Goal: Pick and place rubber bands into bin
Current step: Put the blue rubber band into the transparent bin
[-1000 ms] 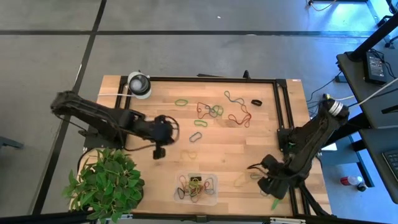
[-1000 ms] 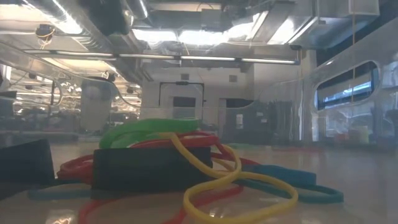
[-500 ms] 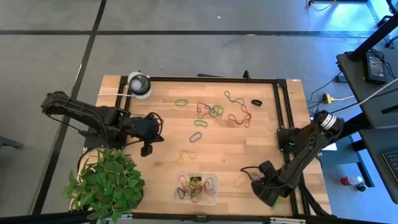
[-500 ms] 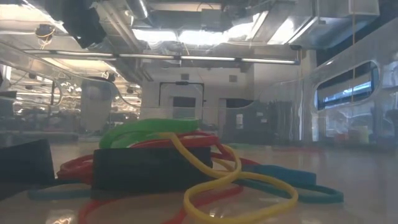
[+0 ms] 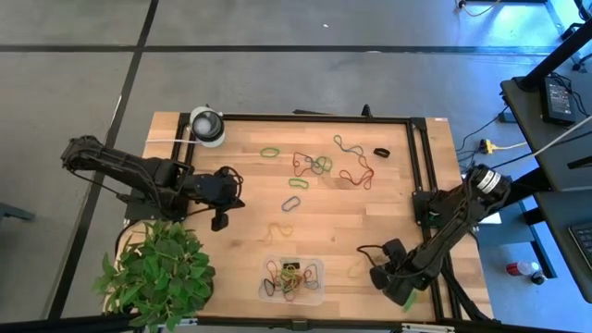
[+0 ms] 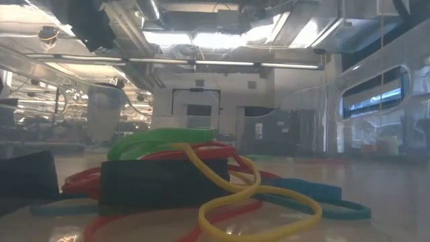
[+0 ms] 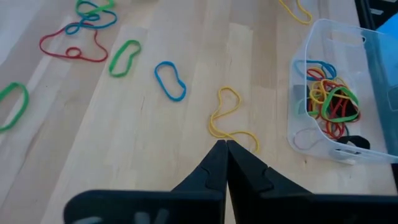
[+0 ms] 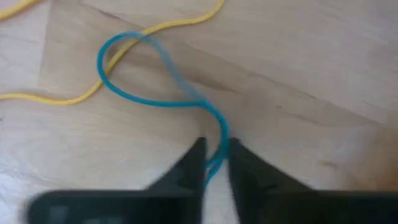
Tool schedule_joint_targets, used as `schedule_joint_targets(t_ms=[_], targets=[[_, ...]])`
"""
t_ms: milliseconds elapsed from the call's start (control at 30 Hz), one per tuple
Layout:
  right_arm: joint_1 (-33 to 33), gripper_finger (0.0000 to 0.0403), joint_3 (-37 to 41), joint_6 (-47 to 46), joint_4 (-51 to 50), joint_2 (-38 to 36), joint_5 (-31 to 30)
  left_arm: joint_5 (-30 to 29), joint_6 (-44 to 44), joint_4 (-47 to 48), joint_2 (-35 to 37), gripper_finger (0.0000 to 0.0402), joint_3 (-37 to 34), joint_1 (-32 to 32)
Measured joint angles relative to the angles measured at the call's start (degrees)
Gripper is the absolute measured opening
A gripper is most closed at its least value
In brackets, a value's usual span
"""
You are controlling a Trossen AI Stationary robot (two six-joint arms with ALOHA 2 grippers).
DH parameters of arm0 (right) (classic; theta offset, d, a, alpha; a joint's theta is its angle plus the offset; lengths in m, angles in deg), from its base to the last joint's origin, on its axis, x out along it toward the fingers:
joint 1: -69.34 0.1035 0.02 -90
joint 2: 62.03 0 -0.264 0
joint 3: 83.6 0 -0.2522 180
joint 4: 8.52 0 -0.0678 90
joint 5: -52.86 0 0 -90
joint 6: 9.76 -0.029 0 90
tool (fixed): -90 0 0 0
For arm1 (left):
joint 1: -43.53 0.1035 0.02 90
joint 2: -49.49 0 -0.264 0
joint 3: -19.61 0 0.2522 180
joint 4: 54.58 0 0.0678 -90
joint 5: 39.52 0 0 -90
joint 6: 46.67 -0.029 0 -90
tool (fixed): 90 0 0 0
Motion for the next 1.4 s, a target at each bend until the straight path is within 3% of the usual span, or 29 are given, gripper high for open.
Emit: schedule_joint_targets(t_ms=[67, 233, 400, 600, 933, 1133, 1400], targets=[[0.04, 0.0014, -0.3, 0.42, -0.21, -0.33, -0.94, -0.01, -0.23, 0.0, 0.0, 0.0001, 0.0, 0.0], [0.08, 0.0005, -3.99, 0.24, -5.16, -1.7, -2.5, -0.02, -2.17, 0.01, 0.0, 0.0002, 0.0, -0.02], [0.07, 0.0002, -14.44, 0.55, -17.77, -2.56, -7.81, -0.44, -2.58, 0.0, -0.02, 0.0002, -0.02, 0.06], [-0.43, 0.0001, -28.98, 1.91, -31.84, -2.49, -19.52, -0.62, -2.85, 0.02, -0.02, 0.0001, -0.04, 0.39], [-9.59, 0.0, -50.01, 25.35, -35.28, 5.64, -29.52, -1.1, -4.09, 0.0, -0.02, 0.0001, -0.04, 0.39], [-16.81, 0.0, -60.98, 47.23, -27.77, 13.48, -28.19, -1.09, -6.0, 0.01, -0.02, 0.0001, -0.04, 0.39], [-24.18, 0.0, -64.97, 63.94, -20.9, 21.7, -9.67, -1.09, -6.03, 0.13, -0.02, 0.0002, -0.04, 0.39]])
